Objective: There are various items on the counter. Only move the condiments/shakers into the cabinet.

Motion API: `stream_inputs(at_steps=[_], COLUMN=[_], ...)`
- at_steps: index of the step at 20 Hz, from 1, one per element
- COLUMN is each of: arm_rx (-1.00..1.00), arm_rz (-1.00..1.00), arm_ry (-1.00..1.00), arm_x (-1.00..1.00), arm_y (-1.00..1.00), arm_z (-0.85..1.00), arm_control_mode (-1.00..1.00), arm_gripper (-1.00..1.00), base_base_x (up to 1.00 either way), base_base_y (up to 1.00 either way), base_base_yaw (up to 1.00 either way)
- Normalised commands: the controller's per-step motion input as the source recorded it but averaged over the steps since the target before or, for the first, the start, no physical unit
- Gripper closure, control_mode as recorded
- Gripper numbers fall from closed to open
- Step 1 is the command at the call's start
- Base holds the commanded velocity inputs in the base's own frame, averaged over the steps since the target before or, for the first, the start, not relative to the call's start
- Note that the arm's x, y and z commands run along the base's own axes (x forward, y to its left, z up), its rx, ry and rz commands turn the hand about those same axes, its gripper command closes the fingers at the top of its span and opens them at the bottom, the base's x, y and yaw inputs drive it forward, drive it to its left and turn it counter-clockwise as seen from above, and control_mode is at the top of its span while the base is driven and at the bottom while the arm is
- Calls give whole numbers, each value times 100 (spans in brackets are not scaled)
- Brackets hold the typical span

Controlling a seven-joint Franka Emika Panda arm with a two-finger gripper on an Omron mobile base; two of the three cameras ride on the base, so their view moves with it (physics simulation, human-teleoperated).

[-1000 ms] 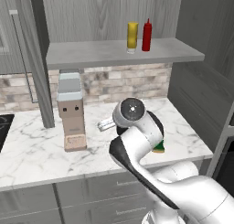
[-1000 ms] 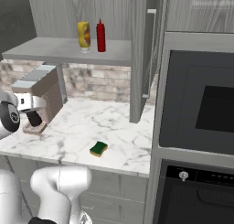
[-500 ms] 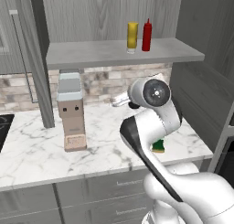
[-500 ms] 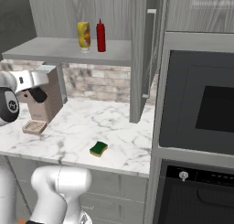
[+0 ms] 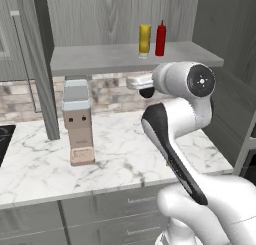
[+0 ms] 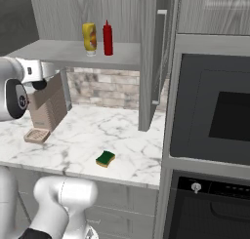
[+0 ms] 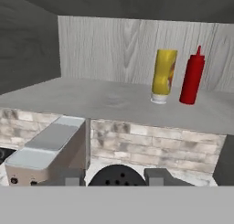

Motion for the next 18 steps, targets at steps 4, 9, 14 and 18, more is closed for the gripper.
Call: stream_inputs(at_steps=[4, 9, 14, 18], arm_rx=[5, 0, 0, 0], arm_rz=[0, 0, -4, -10], arm_ry=[0, -1, 0, 2], arm_x=[0, 3, 53, 93], arm_y=[0, 11, 14, 1], arm_z=[5, 29, 50, 27], arm_control_mode=[-100, -100, -100, -100], arm_gripper=[100, 100, 100, 100], base_base_x=[0, 0, 0, 0], base_base_y=[0, 0, 0, 0], base_base_yaw=[0, 0, 0, 0])
